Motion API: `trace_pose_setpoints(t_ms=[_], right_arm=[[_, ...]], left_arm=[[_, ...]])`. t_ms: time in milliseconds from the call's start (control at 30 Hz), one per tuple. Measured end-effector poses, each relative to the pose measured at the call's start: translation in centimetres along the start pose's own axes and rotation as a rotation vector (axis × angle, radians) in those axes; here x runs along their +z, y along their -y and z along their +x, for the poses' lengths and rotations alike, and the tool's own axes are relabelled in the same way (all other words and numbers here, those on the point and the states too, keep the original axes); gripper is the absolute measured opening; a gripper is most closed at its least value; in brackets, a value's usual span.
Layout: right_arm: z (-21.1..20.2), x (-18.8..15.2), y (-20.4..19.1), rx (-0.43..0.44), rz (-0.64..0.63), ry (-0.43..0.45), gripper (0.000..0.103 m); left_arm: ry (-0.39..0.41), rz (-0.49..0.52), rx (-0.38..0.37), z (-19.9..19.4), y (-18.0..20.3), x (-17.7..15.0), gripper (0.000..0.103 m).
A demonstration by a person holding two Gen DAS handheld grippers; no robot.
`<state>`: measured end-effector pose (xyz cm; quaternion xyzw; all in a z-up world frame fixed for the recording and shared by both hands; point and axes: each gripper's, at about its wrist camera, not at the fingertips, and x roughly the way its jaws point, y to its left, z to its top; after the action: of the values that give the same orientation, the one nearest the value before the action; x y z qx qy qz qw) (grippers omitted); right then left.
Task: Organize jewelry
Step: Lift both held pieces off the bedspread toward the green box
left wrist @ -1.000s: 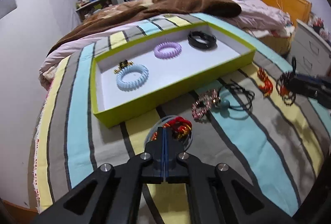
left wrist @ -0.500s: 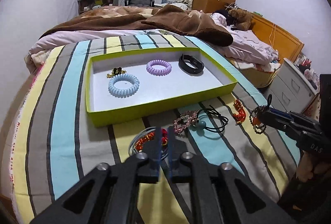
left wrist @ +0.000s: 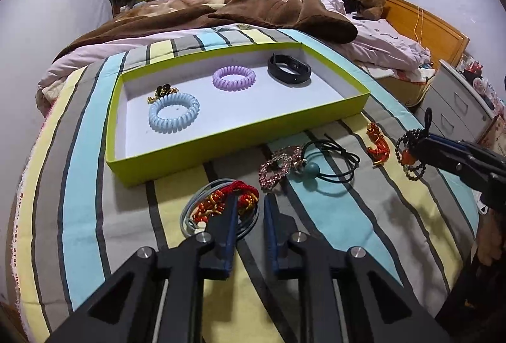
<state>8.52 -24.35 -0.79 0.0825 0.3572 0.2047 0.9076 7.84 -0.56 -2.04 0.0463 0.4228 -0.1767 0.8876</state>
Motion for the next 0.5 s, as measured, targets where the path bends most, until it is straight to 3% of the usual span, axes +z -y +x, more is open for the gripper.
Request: trace_pose_setpoints(t_ms=[67, 500], right_arm=[[0.0, -0.1, 0.0, 0.0, 0.001, -0.002, 0.022], [-0.1, 0.5, -0.4, -0.002, -0.014, 0.009, 0.022]], left_arm=[[0.001, -0.002, -0.001, 0.0, -0.1, 0.1, 0.009], [0.063, -0.026, 0.031, -2.1, -0.9, 1.3, 0.008]])
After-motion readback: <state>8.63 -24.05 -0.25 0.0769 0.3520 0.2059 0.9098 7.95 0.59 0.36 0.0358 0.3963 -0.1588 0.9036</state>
